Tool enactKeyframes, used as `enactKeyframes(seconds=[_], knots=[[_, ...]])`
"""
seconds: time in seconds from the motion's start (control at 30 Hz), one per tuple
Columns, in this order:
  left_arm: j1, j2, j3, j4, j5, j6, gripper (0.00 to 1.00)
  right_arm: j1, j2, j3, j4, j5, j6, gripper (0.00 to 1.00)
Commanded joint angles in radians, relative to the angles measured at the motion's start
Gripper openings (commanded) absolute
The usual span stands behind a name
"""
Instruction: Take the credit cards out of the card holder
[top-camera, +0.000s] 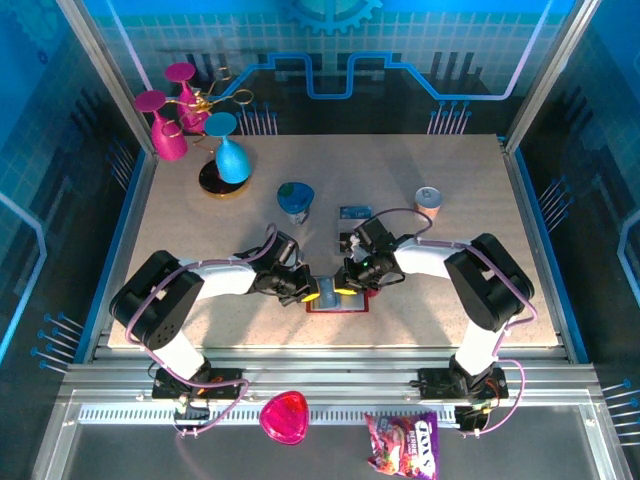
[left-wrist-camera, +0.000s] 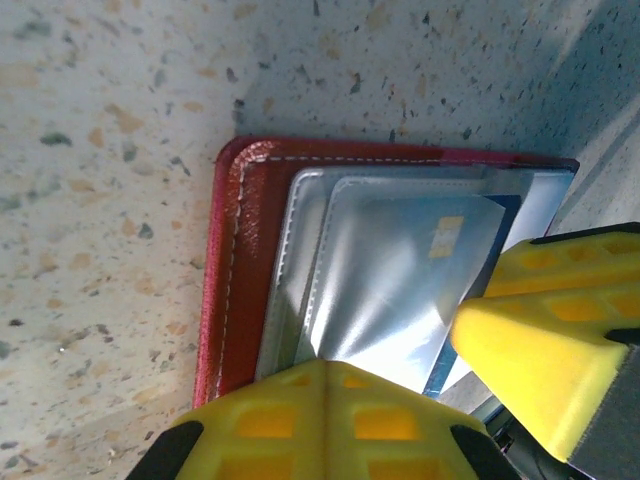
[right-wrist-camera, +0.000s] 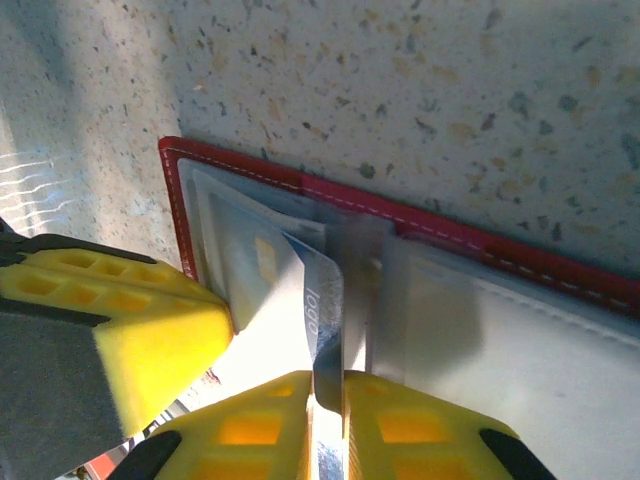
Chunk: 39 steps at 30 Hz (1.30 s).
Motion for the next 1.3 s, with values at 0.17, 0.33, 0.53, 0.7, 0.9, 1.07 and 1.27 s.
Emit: enactKeyframes(seconds=[0.17,0.33,0.53,0.7,0.9,1.07,1.27], knots=[[0.002,0.027,-0.003,-0.056,-0.009,0.018,0.05,-0.019,-0.038,-0.042,0.019,-0.026,0.003,0.13],[0.001,0.024,-0.002,-0.062,-0.011,0.018,0.05,-0.027,-0.039,-0.057,0.018,-0.021,-0.005,0.1],[0.001,0.022,-0.001,-0.066,-0.013,0.017,0.05,-0.04,-0.055,-0.072,0.01,-0.022,-0.016,0.1],[0.002,0.024,0.004,-0.068,-0.007,0.017,0.05,-0.061,-0.078,-0.084,-0.019,-0.017,-0.035,0.1],[0.001,0.016,0.005,-0.069,-0.005,0.02,0.06,-0.09,-0.114,-0.095,-0.081,-0.007,-0.077,0.09],[0.002,0.008,-0.005,-0.061,-0.005,0.013,0.06,-0.102,-0.142,-0.077,-0.171,0.031,-0.128,0.08],[-0.001,0.006,-0.001,-0.054,0.001,0.012,0.06,-0.104,-0.158,-0.042,-0.235,0.058,-0.158,0.08]])
